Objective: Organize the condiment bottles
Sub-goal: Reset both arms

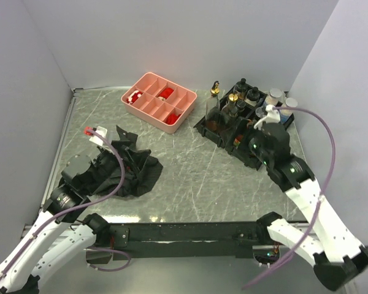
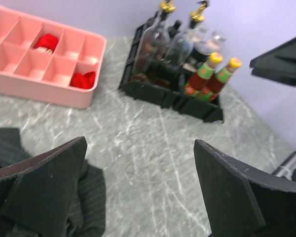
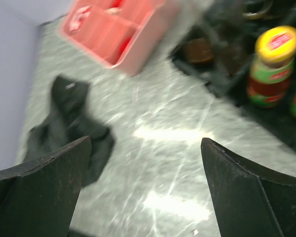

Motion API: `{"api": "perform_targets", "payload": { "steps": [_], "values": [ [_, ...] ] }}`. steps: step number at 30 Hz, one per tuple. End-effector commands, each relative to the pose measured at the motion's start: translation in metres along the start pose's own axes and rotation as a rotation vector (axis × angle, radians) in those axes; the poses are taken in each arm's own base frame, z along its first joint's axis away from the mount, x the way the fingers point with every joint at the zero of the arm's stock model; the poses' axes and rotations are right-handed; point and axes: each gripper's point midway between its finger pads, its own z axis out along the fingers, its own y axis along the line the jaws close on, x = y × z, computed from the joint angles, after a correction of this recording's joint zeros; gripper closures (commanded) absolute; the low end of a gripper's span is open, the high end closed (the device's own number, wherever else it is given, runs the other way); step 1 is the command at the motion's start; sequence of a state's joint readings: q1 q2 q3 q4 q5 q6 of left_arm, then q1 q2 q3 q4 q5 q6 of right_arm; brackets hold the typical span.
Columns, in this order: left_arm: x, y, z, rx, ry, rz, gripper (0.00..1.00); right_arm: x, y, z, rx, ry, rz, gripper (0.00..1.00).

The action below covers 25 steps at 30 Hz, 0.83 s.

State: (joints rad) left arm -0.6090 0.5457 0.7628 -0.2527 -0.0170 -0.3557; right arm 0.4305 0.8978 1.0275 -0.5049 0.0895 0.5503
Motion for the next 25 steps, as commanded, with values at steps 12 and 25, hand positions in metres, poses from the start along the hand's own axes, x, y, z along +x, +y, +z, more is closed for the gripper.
{"api": "perform_targets", "payload": {
  "steps": [12, 25],
  "values": [
    [-0.016, -0.020, -0.002, 0.108, -0.063, 0.030, 0.04, 0.027, 0.020, -0.016, -0.245, -0.012, -0.119, 0.00],
    [-0.010, -0.013, 0.001, 0.077, -0.046, 0.027, 0.04, 0.020, 0.020, -0.019, -0.262, -0.079, -0.138, 0.00]
  ]
}}
